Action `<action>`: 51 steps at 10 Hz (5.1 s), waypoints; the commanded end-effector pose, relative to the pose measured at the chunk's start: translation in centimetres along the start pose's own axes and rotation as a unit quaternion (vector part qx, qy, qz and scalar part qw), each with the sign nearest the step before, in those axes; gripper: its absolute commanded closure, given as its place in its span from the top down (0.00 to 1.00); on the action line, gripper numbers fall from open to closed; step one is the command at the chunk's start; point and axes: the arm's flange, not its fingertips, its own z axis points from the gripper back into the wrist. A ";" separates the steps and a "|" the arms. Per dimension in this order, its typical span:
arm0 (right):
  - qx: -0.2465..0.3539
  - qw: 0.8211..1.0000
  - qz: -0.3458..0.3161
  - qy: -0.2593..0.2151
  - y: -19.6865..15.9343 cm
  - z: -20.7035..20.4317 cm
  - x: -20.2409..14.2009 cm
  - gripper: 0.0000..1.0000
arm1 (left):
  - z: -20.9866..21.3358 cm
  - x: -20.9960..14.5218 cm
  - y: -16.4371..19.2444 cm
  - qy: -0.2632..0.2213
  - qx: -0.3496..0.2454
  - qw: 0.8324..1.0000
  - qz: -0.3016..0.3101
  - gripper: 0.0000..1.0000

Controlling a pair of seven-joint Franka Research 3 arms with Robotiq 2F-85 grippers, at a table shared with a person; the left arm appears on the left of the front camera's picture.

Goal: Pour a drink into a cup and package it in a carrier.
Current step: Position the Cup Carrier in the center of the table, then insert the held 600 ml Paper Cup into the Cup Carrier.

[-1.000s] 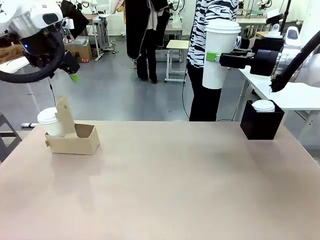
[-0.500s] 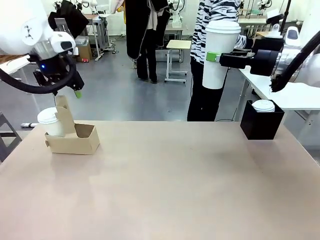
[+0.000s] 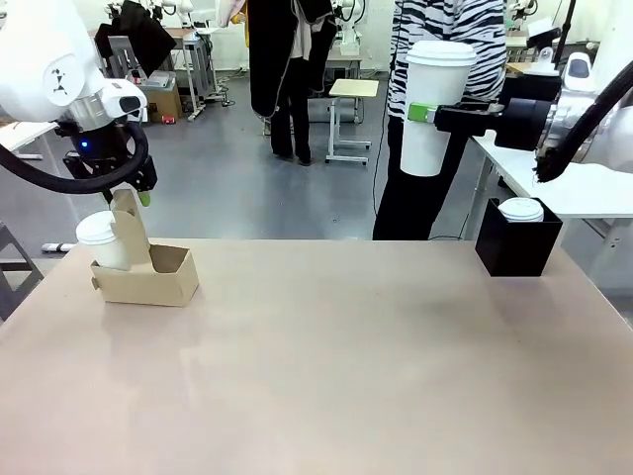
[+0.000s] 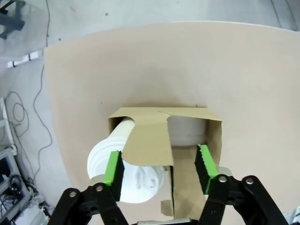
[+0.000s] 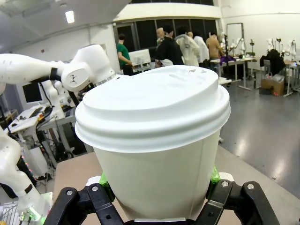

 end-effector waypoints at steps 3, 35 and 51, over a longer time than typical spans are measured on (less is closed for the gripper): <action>0.004 1.000 0.008 -0.008 -0.1 -0.3 0.4 0.83 | 0.0 -1.3 0.1 -0.006 0.015 1.000 0.014 0.00; 0.004 1.000 0.008 -0.008 -0.1 -0.3 0.4 0.83 | 6.5 -11.9 -33.6 0.028 0.019 0.998 0.060 0.02; 0.018 0.999 -0.018 0.028 -0.7 -1.7 -1.3 0.83 | 8.1 -13.2 -32.3 0.059 -0.021 0.998 0.008 1.00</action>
